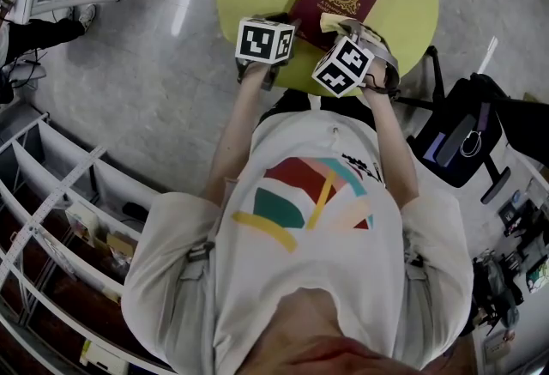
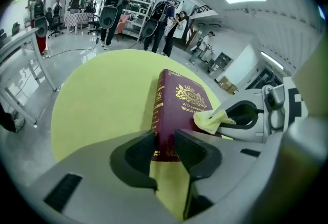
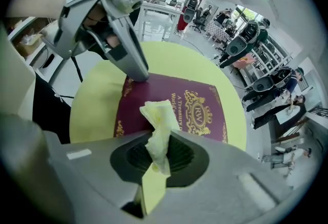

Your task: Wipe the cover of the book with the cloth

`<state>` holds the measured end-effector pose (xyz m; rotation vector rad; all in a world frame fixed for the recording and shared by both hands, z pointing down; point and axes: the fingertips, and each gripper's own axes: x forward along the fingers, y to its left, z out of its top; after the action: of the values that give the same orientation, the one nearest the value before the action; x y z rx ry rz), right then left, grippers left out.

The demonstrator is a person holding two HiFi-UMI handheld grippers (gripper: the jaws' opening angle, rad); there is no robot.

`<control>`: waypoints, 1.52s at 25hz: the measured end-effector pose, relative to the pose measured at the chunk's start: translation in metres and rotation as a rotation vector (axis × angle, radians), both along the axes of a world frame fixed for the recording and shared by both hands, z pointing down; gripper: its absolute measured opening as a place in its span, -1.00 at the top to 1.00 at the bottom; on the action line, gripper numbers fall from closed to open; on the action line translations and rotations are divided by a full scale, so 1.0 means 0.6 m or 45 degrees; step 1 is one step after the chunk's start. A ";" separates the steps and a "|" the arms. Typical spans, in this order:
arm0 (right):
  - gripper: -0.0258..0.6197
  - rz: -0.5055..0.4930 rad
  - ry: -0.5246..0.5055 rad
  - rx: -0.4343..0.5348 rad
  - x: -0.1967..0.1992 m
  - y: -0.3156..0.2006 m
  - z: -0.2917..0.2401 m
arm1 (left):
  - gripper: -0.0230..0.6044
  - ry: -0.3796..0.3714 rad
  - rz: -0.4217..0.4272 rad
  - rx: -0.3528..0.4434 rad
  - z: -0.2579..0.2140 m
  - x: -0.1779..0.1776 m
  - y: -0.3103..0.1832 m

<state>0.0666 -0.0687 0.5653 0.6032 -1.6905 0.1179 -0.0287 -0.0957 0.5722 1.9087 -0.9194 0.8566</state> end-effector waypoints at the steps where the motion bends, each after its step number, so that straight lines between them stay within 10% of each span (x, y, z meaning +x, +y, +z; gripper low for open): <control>1: 0.83 -0.005 -0.008 -0.011 -0.005 0.009 -0.001 | 0.53 0.002 0.000 -0.001 0.000 0.000 0.000; 26: 0.83 -0.037 -0.217 -0.268 -0.046 0.108 -0.012 | 0.53 -0.018 -0.014 0.042 -0.001 0.000 0.001; 33: 0.83 -0.012 -0.159 -0.016 -0.005 -0.020 -0.074 | 0.53 0.245 -0.245 0.067 -0.053 -0.016 -0.021; 38: 0.83 0.040 -0.112 0.120 0.013 -0.132 -0.104 | 0.53 0.216 -0.354 0.172 -0.093 -0.075 -0.038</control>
<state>0.0743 -0.1481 0.5030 0.7036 -1.7793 0.0888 -0.0736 -0.1185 0.5167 1.8764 -1.1282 0.4715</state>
